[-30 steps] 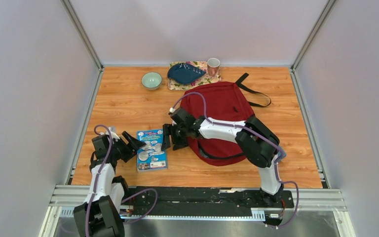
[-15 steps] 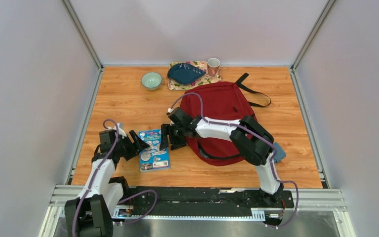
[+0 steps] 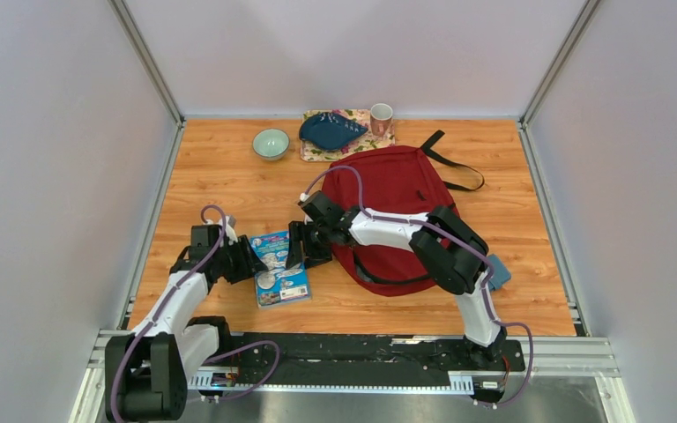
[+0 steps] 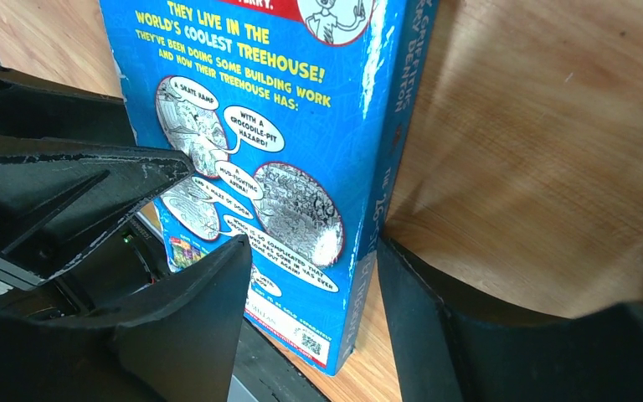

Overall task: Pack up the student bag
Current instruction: Move the book to the center of the board, then pick up the book from the center of the board.

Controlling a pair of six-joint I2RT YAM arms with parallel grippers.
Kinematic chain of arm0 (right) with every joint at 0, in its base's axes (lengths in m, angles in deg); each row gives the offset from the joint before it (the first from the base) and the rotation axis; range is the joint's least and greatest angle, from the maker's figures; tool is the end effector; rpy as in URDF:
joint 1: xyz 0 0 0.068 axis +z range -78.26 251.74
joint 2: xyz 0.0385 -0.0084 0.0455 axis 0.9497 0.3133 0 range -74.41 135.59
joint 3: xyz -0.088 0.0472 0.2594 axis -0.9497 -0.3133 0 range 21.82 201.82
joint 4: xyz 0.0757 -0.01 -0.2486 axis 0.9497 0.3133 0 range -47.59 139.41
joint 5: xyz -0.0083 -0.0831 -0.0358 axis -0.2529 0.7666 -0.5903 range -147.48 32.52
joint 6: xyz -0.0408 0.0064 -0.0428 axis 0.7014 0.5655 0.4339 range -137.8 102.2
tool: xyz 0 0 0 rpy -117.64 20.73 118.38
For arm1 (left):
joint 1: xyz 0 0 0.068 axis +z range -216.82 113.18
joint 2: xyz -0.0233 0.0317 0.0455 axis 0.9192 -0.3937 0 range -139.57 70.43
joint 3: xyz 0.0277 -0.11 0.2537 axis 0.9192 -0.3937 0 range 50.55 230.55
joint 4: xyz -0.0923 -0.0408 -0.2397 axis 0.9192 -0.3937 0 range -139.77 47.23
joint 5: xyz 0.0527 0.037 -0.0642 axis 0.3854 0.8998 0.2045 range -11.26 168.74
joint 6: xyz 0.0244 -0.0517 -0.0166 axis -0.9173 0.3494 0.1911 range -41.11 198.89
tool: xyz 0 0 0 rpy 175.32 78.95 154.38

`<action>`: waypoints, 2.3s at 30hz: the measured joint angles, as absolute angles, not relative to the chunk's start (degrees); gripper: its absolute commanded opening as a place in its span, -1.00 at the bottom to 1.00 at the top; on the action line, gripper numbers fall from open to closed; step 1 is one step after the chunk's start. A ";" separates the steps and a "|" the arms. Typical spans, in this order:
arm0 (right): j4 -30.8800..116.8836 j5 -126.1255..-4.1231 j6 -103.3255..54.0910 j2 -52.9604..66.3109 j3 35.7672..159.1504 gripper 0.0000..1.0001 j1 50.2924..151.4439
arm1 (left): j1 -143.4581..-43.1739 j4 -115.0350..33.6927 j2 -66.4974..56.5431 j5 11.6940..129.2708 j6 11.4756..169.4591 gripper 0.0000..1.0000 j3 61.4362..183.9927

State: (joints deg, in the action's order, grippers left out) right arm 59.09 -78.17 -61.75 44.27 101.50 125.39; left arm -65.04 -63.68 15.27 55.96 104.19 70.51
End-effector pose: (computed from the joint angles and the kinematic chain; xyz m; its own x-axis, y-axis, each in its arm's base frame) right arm 0.2490 0.3642 0.1484 -0.9573 -0.2053 -0.2034 -0.2877 0.7454 0.6013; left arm 0.1639 -0.0118 0.1484 -0.8300 -0.4200 -0.3670 -0.1852 0.8282 -0.5290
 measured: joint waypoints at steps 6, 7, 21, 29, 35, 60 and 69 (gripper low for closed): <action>59.53 -78.21 -61.72 44.27 101.50 0.25 125.08 | -66.91 -65.71 15.12 56.42 103.55 0.02 71.63; 59.55 -78.21 -61.72 44.27 101.50 0.24 125.06 | -67.05 -65.80 15.43 56.42 103.60 0.06 71.63; 60.12 -78.52 -61.75 44.22 101.48 0.24 124.58 | -67.11 -64.62 19.05 55.80 104.89 -0.61 71.74; 60.17 -78.61 -61.75 44.22 101.48 0.24 124.51 | -67.18 -63.13 18.09 54.12 105.30 0.02 71.71; 60.49 -78.63 -61.75 44.20 101.48 0.24 124.43 | -67.18 -61.56 16.45 53.62 105.13 -0.59 71.65; 58.96 -73.52 -58.49 25.27 90.60 0.35 122.26 | -70.72 -66.89 26.33 50.01 105.70 -1.00 81.27; 52.67 -79.96 -57.27 12.36 83.19 0.38 117.08 | -70.72 -58.96 28.85 38.52 109.15 -1.00 82.86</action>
